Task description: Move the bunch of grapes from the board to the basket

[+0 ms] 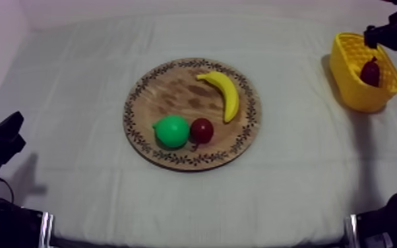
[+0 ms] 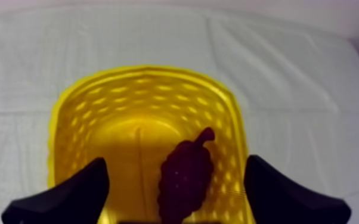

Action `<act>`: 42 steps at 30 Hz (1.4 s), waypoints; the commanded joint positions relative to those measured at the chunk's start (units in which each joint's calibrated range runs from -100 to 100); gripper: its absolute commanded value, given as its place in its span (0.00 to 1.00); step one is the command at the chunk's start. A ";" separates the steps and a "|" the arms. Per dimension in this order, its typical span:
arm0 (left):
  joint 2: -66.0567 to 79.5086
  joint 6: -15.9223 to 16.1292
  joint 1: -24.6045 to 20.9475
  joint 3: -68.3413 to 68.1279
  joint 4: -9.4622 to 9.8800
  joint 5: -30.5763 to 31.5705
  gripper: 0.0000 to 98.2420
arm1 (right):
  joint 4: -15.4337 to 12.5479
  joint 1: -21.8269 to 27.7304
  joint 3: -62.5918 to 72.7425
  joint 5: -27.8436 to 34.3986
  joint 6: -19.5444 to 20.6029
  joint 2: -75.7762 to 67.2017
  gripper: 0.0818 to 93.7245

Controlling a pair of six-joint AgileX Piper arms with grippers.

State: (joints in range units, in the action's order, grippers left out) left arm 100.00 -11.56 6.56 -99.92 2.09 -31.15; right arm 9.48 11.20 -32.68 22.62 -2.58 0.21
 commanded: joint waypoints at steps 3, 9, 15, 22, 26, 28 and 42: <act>0.00 0.01 -0.01 0.04 -0.01 0.03 0.00 | -0.20 -0.35 -3.75 2.22 -0.11 -14.60 0.59; 0.00 0.01 -0.01 0.04 -0.01 0.03 0.00 | -0.24 -1.55 -11.04 4.50 -0.20 -28.23 0.48; 0.00 0.01 -0.01 0.04 -0.01 0.03 0.00 | 0.22 -3.53 -20.06 5.32 0.59 -40.21 0.39; 0.00 0.01 -0.01 0.04 -0.01 0.03 0.00 | -1.26 -5.25 -31.14 6.30 0.07 -53.08 0.31; 0.00 0.01 -0.01 0.04 -0.01 0.03 0.00 | -1.45 -6.12 -37.47 6.78 0.15 -59.75 0.24; 0.00 0.01 -0.01 0.04 -0.01 0.03 0.00 | -1.46 -6.54 -40.78 6.92 0.23 -63.20 0.20; 0.00 0.01 -0.01 0.04 -0.01 0.03 0.00 | -3.82 -7.55 -60.57 10.70 -0.94 -85.89 0.01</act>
State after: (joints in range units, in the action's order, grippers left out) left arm 100.00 -11.56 6.56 -99.92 2.09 -31.15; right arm 5.82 3.56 -91.03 33.26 -3.40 -82.33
